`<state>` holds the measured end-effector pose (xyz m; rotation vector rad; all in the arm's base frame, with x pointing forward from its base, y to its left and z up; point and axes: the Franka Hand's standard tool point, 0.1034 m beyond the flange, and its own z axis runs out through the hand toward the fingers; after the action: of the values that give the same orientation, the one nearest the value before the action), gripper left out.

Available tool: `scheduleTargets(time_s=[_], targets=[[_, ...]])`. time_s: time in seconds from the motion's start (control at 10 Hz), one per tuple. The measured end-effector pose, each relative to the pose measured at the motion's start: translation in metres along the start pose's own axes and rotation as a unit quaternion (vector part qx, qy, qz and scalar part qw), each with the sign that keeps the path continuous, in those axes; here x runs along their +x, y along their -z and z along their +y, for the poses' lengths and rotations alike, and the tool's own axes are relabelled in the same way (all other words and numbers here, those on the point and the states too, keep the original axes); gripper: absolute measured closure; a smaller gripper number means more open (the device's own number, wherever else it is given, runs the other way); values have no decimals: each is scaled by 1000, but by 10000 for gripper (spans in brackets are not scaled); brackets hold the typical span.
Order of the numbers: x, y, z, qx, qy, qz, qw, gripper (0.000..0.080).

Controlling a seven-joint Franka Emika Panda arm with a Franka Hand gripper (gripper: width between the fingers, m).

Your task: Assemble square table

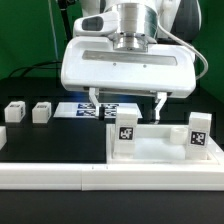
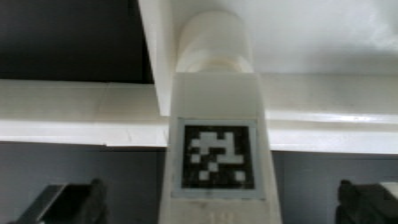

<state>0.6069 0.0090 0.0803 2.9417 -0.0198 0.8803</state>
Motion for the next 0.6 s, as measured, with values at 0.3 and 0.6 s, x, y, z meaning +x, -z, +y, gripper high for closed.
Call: scheduleTargets(time_s=[0.3, 0.6], targets=[[0, 0, 1, 0, 3, -4, 1000, 150], [18, 11, 16, 32, 5, -93, 995, 150]])
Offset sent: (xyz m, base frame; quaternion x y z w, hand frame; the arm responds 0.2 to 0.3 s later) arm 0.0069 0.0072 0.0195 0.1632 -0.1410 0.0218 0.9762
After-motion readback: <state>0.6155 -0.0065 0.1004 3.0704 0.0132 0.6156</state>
